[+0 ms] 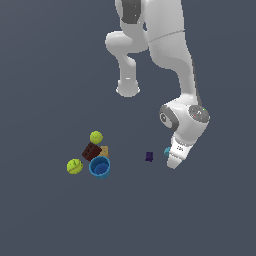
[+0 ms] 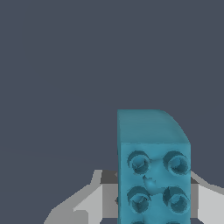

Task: Pick up a designated object from a clutter of objects.

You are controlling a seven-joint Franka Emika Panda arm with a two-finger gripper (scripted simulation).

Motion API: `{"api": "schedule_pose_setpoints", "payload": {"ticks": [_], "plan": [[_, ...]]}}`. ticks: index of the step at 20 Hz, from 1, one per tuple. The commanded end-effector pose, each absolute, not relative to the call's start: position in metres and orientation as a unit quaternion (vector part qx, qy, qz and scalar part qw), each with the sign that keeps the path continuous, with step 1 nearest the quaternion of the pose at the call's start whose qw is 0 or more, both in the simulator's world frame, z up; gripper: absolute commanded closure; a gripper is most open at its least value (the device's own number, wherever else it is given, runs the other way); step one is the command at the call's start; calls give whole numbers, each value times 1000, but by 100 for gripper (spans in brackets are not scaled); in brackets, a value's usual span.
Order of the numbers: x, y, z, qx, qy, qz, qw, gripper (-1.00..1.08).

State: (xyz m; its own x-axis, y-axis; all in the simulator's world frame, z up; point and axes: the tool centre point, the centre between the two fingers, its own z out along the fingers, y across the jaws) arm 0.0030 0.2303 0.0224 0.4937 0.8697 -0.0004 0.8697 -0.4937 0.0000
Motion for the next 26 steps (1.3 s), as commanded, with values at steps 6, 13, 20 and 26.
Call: {"api": "schedule_pose_setpoints", "payload": {"ticks": [6, 13, 20, 26], "plan": [[3, 231, 22, 864, 503, 0, 0, 108], [4, 223, 31, 864, 503, 0, 0, 108], [8, 195, 63, 864, 503, 0, 0, 108], [14, 155, 111, 864, 504, 0, 0, 108]]}}
